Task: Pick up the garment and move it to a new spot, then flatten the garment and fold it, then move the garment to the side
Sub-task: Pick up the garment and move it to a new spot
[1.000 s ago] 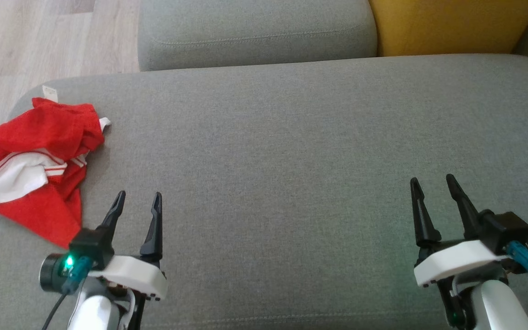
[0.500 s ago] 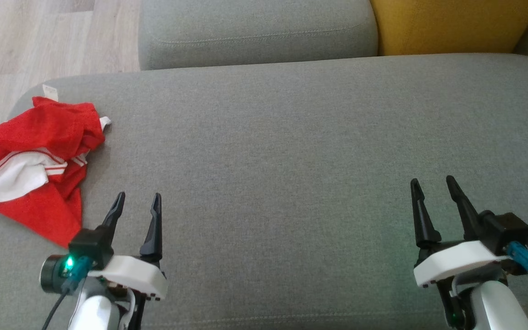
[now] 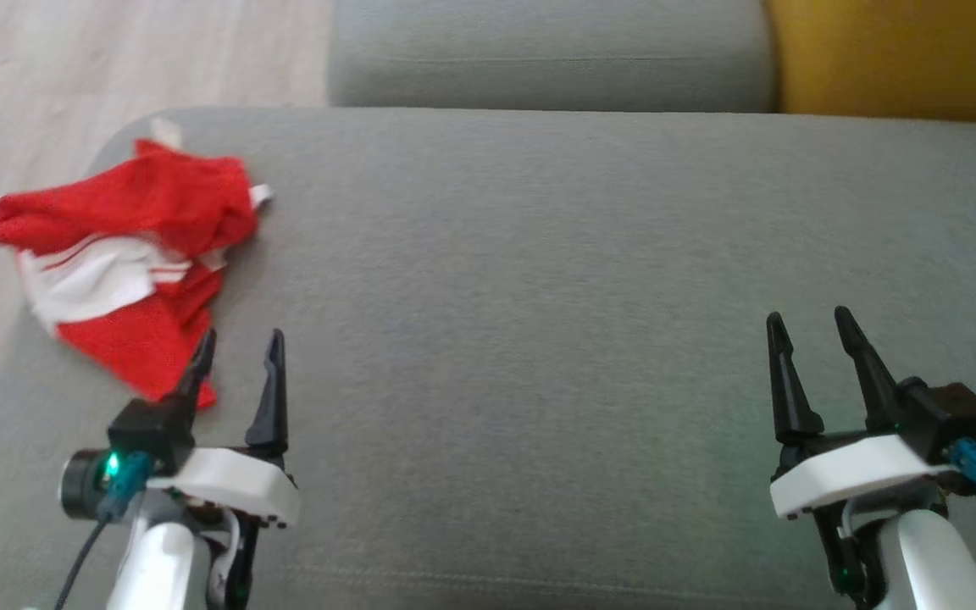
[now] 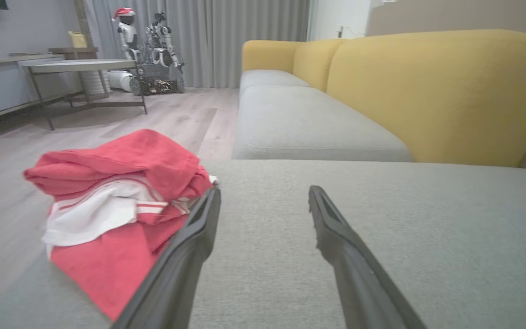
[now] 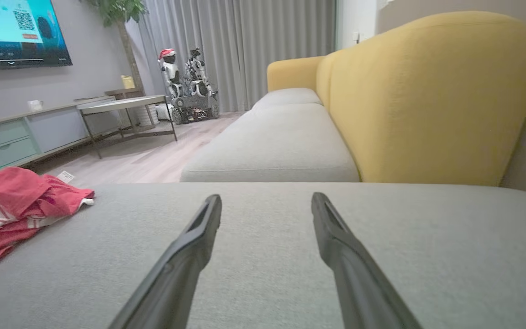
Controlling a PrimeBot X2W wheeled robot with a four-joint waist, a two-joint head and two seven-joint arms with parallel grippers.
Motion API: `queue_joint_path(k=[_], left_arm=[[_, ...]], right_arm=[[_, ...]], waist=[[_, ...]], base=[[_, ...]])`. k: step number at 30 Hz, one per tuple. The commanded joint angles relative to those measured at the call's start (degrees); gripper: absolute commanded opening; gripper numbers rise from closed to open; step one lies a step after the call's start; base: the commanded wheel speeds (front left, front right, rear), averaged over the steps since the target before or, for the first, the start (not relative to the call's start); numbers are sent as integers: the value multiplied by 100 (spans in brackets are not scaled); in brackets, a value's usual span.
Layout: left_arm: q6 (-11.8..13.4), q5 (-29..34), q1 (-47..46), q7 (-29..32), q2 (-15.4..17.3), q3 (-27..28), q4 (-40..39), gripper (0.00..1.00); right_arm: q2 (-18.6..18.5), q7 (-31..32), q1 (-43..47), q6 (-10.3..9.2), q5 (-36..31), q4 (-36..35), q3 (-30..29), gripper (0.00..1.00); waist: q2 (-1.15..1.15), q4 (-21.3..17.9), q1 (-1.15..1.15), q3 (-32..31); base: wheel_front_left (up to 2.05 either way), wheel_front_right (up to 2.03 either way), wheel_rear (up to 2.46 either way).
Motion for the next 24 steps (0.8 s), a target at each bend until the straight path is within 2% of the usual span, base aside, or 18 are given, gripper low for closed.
queue_joint_path(k=[1, 10, 17, 24], left_arm=[[0, 29, -327, -70, 87, 282, -201, 100], [-4, -15, -364, -70, 153, 599, -262, 100], [-8, 15, -335, -70, 164, 730, -283, 100], [-26, 52, -326, -70, 126, 800, -295, 100]], right_arm=[[0, 42, -256, -4, -36, -283, 159, 100], [15, 98, -306, -4, -48, -498, 314, 100], [20, 99, -366, -4, -72, -507, 371, 100], [22, 99, -387, -4, -70, -481, 403, 100]], waist=[[0, 381, 0, 53], [0, 1340, 0, 156], [0, 1662, 0, 191], [0, 1737, 0, 189]], base=[[0, 0, 0], [0, 0, 0], [0, 0, 0], [0, 0, 0]])
